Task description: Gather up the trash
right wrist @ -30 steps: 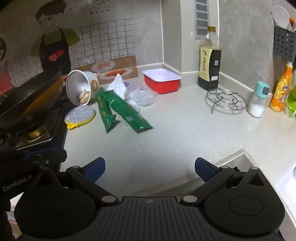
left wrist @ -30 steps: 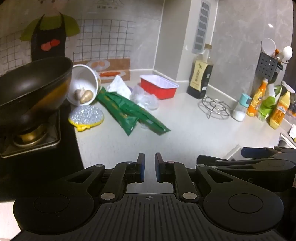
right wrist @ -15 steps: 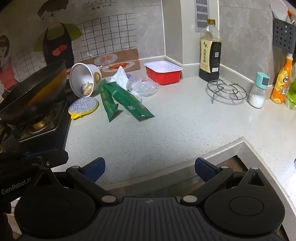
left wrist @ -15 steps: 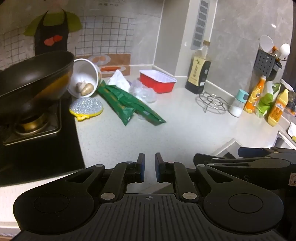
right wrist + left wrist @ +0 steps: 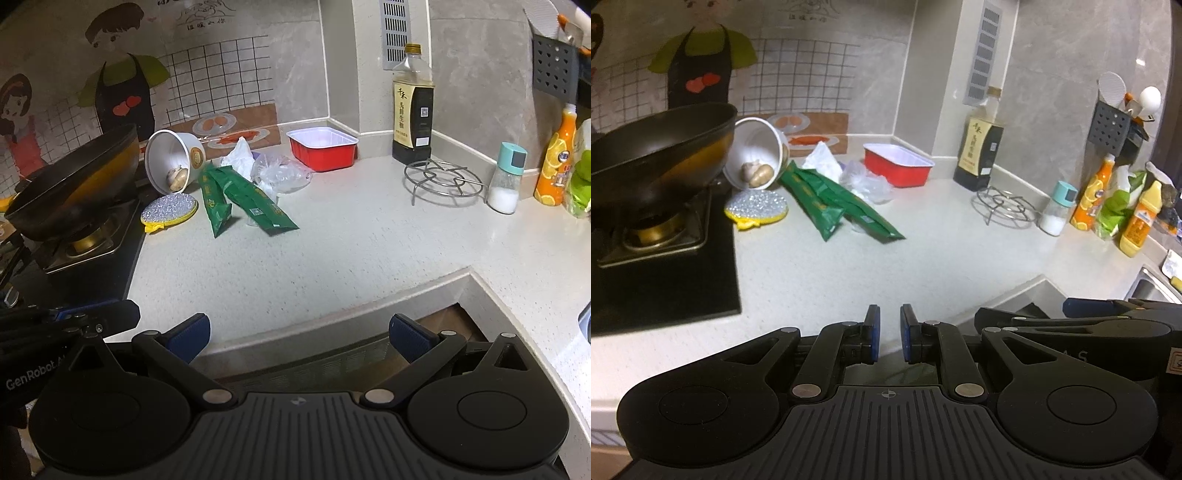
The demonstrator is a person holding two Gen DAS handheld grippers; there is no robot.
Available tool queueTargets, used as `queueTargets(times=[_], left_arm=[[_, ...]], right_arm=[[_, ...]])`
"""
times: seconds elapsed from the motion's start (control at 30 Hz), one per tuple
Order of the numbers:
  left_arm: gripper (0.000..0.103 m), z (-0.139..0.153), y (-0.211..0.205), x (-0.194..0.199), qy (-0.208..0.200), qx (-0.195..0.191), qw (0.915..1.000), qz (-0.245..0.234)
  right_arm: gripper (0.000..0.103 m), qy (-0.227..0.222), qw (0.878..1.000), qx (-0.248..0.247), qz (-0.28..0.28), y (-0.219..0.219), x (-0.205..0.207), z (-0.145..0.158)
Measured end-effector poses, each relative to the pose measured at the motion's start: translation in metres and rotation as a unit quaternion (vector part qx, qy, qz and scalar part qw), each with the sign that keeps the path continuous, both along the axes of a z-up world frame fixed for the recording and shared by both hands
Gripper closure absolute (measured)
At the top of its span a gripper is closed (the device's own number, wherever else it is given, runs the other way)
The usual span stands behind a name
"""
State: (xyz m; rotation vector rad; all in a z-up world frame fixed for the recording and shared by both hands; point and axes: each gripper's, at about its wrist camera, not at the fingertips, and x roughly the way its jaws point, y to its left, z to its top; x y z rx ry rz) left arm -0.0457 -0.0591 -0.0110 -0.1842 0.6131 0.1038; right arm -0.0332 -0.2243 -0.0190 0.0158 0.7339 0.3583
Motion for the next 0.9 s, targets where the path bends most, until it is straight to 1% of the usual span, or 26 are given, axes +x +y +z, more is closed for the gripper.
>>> queueTargets(times=[0.2, 0.4, 0.67, 0.9], left_arm=[[0.089, -0.003, -0.014, -0.003, -0.001, 0.001, 1.0000, 0.007], [0.089, -0.001, -0.022, -0.003, -0.007, 0.006, 0.9999, 0.009], [0.089, 0.002, -0.027, 0.000, -0.003, 0.014, 0.9998, 0.012], [0.089, -0.001, -0.030, 0.001, 0.002, 0.012, 0.9998, 0.012]], right_arm=[[0.000, -0.006, 1.000, 0.004, 0.000, -0.017, -0.005, -0.006], [0.000, -0.011, 1.000, 0.010, -0.001, -0.027, -0.006, -0.005], [0.000, -0.011, 1.000, 0.021, 0.000, -0.032, -0.005, -0.006], [0.000, -0.003, 1.000, 0.021, 0.000, -0.034, -0.003, -0.009]])
